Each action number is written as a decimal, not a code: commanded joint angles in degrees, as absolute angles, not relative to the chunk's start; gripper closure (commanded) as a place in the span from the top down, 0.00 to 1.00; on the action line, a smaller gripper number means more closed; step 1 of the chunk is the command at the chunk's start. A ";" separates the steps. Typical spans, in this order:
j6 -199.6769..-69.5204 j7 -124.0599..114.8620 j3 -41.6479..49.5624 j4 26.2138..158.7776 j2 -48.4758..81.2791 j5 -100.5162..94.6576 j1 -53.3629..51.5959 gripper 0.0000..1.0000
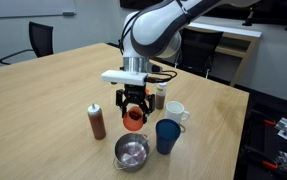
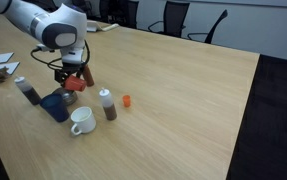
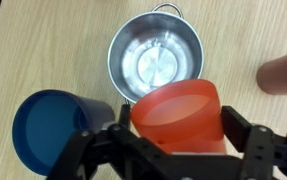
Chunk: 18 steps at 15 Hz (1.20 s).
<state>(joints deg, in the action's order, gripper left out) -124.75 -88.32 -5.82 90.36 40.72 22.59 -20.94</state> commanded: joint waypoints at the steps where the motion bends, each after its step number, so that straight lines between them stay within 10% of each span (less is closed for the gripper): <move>1: -124.80 -88.89 -6.96 90.18 40.87 21.67 -20.03 0.89; 3: -124.80 -88.89 -6.96 90.18 40.87 21.67 -20.03 0.89; 4: -124.80 -88.89 -6.96 90.18 40.87 21.67 -20.02 0.64; 18: -128.90 -100.28 -5.90 95.61 34.95 7.89 -25.85 0.64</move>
<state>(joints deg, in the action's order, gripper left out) -125.91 -97.32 -7.66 92.70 36.17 11.27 -24.56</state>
